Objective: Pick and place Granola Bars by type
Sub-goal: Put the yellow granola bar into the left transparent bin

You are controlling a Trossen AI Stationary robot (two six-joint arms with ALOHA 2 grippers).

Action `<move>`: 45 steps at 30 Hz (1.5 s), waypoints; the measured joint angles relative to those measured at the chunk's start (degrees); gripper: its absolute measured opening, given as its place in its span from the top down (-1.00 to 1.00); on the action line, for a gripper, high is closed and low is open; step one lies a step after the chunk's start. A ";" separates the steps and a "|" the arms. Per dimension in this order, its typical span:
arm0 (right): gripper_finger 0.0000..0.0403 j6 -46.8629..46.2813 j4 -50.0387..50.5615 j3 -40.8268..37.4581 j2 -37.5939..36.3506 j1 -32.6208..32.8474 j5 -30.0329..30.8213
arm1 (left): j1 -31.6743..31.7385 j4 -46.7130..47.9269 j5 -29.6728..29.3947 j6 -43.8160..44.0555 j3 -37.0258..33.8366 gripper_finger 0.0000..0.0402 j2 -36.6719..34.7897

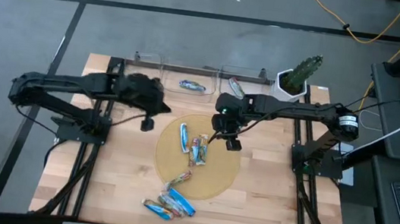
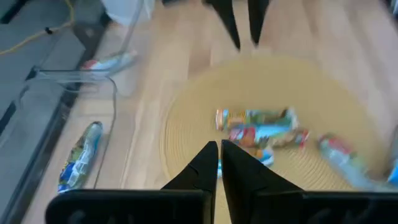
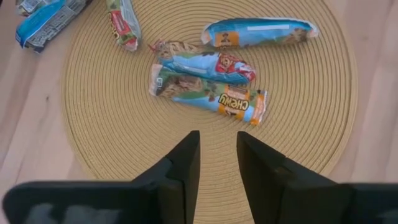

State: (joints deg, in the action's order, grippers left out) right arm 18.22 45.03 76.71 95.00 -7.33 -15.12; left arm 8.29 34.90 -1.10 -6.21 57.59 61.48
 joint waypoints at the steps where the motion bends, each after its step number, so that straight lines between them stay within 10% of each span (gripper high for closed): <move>1: 0.46 -0.23 0.20 0.00 0.00 0.02 -0.02 | 0.00 -0.03 0.03 -1.87 -0.01 0.92 1.59; 25: 0.46 -1.70 1.78 -0.03 0.00 0.00 0.01 | -2.80 -7.98 2.42 -37.55 -0.01 -0.16 32.09; 45: 0.46 -3.46 1.98 -4.76 0.00 0.00 -0.04 | -4.94 -12.73 2.54 -38.09 -0.01 -0.16 40.82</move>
State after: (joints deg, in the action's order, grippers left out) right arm 14.75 47.00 71.94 95.00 -7.33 -15.16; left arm 3.36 22.18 1.44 -44.29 57.58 102.30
